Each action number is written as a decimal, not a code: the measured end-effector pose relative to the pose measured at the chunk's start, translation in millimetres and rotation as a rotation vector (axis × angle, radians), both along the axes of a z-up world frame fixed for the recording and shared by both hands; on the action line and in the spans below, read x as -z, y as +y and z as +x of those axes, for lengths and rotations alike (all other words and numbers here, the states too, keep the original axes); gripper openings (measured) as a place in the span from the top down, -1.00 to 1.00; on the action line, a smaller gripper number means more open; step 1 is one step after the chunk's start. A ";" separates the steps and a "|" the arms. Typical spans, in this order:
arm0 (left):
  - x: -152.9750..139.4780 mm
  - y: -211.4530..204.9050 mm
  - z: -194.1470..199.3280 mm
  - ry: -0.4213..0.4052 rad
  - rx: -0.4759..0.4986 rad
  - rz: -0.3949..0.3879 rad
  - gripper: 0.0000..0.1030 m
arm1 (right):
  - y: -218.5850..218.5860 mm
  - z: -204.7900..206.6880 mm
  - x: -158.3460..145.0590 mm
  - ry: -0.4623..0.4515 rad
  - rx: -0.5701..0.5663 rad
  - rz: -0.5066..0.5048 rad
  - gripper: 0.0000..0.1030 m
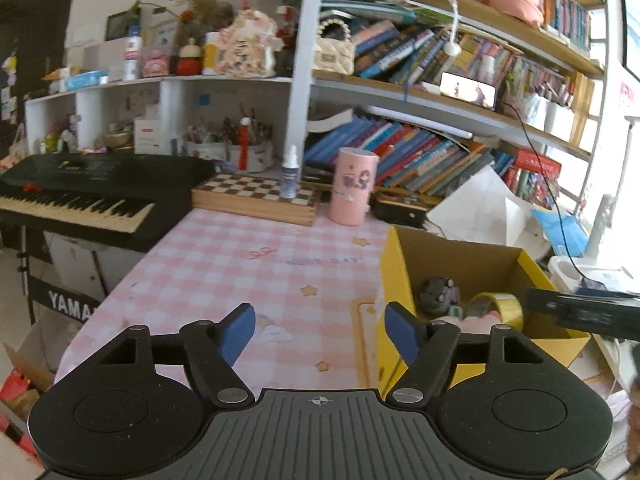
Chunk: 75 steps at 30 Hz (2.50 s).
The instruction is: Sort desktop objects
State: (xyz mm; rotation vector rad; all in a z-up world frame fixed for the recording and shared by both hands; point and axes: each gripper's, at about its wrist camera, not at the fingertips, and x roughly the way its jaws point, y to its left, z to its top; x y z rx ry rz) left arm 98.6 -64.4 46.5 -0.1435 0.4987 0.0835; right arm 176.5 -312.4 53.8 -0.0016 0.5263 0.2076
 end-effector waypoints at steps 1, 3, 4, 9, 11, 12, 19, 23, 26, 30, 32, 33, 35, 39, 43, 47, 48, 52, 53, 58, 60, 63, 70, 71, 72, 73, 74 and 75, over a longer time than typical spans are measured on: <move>0.4 3.2 -4.7 0.000 -0.005 0.000 -0.45 | 1.0 -9.6 -0.2 -0.004 0.020 0.002 -0.46; 1.4 8.6 -12.6 -0.001 -0.011 0.005 -0.47 | 3.9 -25.9 1.3 -0.005 0.045 -0.002 -0.48; 2.0 11.1 -17.7 -0.001 -0.012 0.008 -0.49 | 5.5 -34.0 2.6 -0.003 0.055 -0.006 -0.49; 6.6 21.0 -41.7 0.009 0.003 0.016 -0.54 | 19.1 -73.1 8.2 0.023 0.082 -0.014 -0.57; 9.1 23.9 -50.9 0.026 0.006 0.024 -0.56 | 25.5 -88.2 10.2 0.035 0.087 -0.014 -0.60; 10.5 25.3 -55.5 0.037 0.007 0.027 -0.57 | 29.0 -96.1 11.5 0.044 0.089 -0.013 -0.62; 23.5 28.6 -85.8 0.116 0.011 0.072 -0.60 | 49.7 -141.1 23.8 0.118 0.088 -0.017 -0.76; 31.8 26.0 -99.0 0.164 0.038 0.105 -0.61 | 57.4 -160.6 28.8 0.143 0.095 -0.021 -0.92; 37.0 23.7 -107.5 0.192 0.062 0.110 -0.63 | 60.6 -171.2 33.4 0.163 0.103 -0.024 -0.98; 40.1 23.0 -116.1 0.212 0.088 0.108 -0.64 | 63.5 -180.3 39.9 0.201 0.116 -0.027 -1.00; 40.2 23.8 -118.9 0.213 0.093 0.105 -0.64 | 65.3 -184.7 41.2 0.210 0.116 -0.027 -1.00; 39.7 24.3 -119.9 0.212 0.095 0.104 -0.64 | 66.2 -186.6 41.8 0.212 0.115 -0.028 -1.00; 39.5 25.3 -122.4 0.207 0.098 0.104 -0.64 | 68.0 -190.3 41.5 0.213 0.112 -0.029 -1.00; 38.7 26.1 -123.8 0.207 0.098 0.114 -0.64 | 70.5 -194.7 41.3 0.213 0.107 -0.027 -1.00; 39.4 22.6 -124.4 0.215 0.114 0.137 -0.64 | 73.1 -197.7 41.5 0.218 0.102 -0.027 -1.00; 39.8 23.1 -124.7 0.219 0.121 0.133 -0.64 | 75.4 -200.0 42.6 0.226 0.094 -0.030 -1.00; 40.0 23.7 -124.5 0.220 0.121 0.133 -0.64 | 75.8 -200.2 42.8 0.228 0.092 -0.031 -1.00; 40.9 22.7 -125.0 0.225 0.129 0.134 -0.64 | 77.3 -200.2 43.4 0.233 0.090 -0.033 -1.00; 40.7 22.1 -125.0 0.224 0.131 0.133 -0.64 | 77.3 -200.0 43.5 0.234 0.091 -0.032 -1.00; 40.7 20.7 -125.6 0.219 0.140 0.136 -0.68 | 76.8 -199.8 44.7 0.239 0.097 -0.028 -1.00; 41.1 19.6 -125.5 0.221 0.140 0.140 -0.76 | 76.7 -199.9 45.3 0.242 0.098 -0.028 -1.00; 41.5 19.2 -125.3 0.224 0.140 0.142 -0.85 | 76.6 -200.0 45.5 0.242 0.097 -0.029 -1.00; 41.6 19.3 -124.6 0.236 0.138 0.145 -0.89 | 76.9 -200.4 46.6 0.248 0.094 -0.030 -1.00; 41.5 19.4 -124.6 0.236 0.138 0.145 -0.89 | 76.9 -200.6 46.6 0.248 0.094 -0.031 -1.00; 41.6 19.4 -124.6 0.235 0.138 0.145 -0.90 | 77.0 -200.6 46.5 0.248 0.094 -0.030 -1.00; 41.7 19.4 -124.6 0.234 0.138 0.145 -0.90 | 76.9 -200.6 46.6 0.249 0.094 -0.030 -1.00; 41.7 19.3 -124.6 0.234 0.138 0.145 -0.90 | 77.0 -200.6 46.5 0.248 0.095 -0.030 -1.00; 41.7 19.4 -124.6 0.234 0.138 0.145 -0.91 | 77.0 -200.5 46.5 0.248 0.094 -0.030 -1.00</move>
